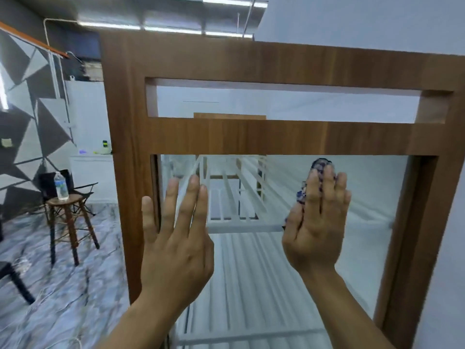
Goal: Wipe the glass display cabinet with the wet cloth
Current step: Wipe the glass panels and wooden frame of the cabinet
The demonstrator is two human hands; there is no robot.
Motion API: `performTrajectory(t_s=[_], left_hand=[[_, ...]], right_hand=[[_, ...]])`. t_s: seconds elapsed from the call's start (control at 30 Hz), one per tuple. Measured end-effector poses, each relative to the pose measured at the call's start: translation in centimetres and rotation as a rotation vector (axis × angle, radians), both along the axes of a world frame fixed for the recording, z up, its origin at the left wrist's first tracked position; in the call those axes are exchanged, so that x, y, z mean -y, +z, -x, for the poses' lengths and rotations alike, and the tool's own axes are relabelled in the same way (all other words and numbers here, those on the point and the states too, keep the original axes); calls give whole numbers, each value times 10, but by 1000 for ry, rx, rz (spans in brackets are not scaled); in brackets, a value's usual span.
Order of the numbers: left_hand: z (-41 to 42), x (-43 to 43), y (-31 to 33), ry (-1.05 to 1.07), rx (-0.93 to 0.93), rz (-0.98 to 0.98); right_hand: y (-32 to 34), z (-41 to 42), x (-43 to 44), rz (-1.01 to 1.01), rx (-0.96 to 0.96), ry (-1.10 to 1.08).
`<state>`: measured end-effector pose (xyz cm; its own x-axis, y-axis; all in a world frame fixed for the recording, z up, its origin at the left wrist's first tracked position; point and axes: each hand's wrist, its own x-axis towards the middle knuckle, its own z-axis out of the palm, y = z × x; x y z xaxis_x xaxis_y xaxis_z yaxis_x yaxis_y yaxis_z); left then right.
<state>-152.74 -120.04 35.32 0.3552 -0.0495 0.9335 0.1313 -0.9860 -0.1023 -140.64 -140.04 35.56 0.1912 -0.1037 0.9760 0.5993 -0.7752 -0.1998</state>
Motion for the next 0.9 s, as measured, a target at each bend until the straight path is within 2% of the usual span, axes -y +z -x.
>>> performTrajectory(t_s=[0.1,0.27,0.33,0.47,0.67,0.9], left_hand=[[10,-13,3,19,43,30],[8,-38,-2,-18,9,-56],[7,-40,-3,-16,11,-59],[8,-33,-3,0,5,-31],[3,-21,-11,46,14,19],[-2,-11,-20,69,24,55]], right_hand=[[9,18,-42,101,49,30],[15,50,-110,357,154,108],[14,52,-118,401,191,109],[3,40,-91,344,158,69],[-42,7,-14,98,41,30],[-76,6,-10,88,-11,20]])
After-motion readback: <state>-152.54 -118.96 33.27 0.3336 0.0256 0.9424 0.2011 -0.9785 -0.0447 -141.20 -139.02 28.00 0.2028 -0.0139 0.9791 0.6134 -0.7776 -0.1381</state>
